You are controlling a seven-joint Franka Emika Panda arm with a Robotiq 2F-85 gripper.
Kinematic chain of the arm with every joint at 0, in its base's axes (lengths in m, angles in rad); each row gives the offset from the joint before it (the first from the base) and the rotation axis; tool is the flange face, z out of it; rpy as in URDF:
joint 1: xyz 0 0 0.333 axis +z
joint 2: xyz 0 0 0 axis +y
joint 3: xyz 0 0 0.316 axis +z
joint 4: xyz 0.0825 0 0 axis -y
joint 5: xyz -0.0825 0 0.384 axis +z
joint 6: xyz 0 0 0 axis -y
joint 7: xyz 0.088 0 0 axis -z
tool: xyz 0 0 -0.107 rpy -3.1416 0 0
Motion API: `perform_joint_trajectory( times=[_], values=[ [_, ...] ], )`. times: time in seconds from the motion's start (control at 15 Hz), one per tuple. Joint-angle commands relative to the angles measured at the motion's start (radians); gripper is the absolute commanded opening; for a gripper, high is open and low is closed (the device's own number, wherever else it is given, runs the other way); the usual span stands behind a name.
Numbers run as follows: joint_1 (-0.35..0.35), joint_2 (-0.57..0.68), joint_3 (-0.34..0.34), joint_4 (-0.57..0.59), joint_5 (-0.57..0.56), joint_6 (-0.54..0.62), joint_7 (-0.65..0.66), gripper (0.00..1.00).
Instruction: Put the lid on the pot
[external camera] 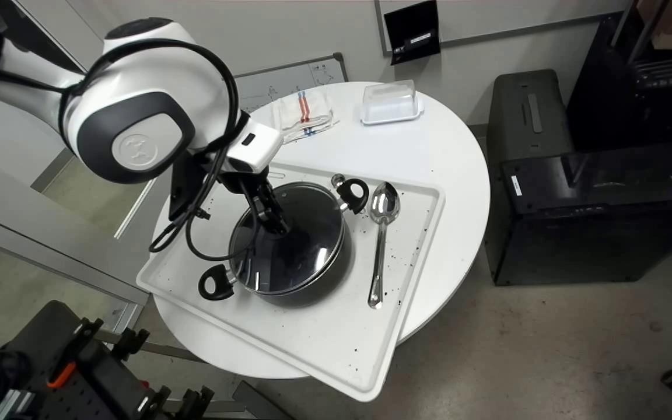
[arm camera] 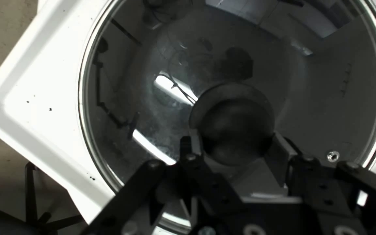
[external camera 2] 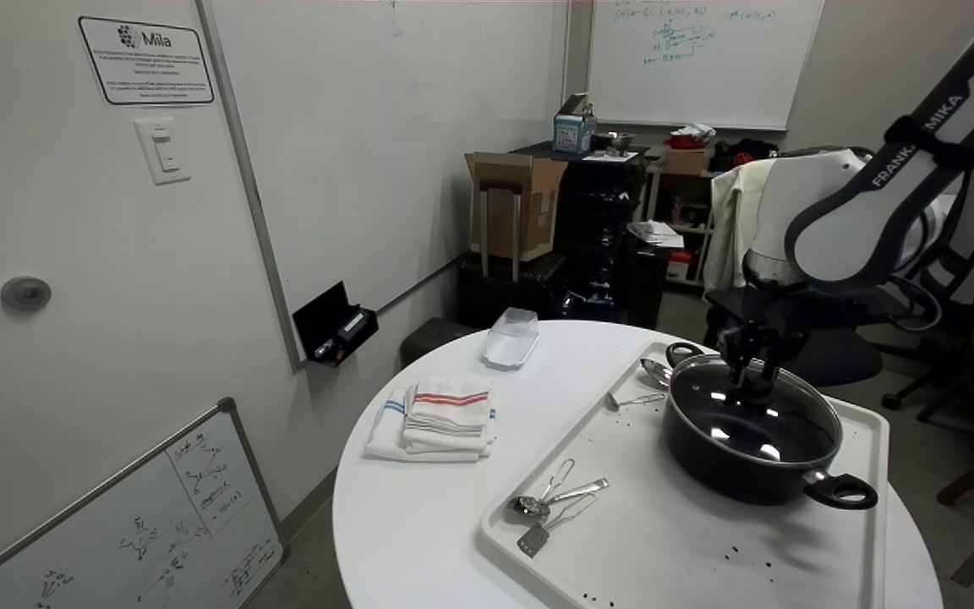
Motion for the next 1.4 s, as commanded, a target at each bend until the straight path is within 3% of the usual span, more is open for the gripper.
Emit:
perform_joint_trajectory(
  times=[0.0, 0.67, 0.8, 0.93, 1.13, 1.33],
  values=[
    [-0.003, -0.016, 0.004, -0.014, 0.031, -0.013, -0.006, 0.24],
    [-0.039, 0.007, 0.034, 0.003, 0.081, -0.018, -0.028, 0.24],
    [-0.054, 0.015, 0.043, 0.011, 0.099, -0.028, -0.031, 0.75],
    [-0.065, 0.014, 0.051, 0.012, 0.114, -0.034, -0.033, 0.8],
    [-0.065, -0.005, 0.05, -0.004, 0.117, -0.029, -0.033, 0.98],
    [-0.05, -0.047, 0.041, -0.039, 0.1, -0.025, -0.039, 1.0]
  ],
)
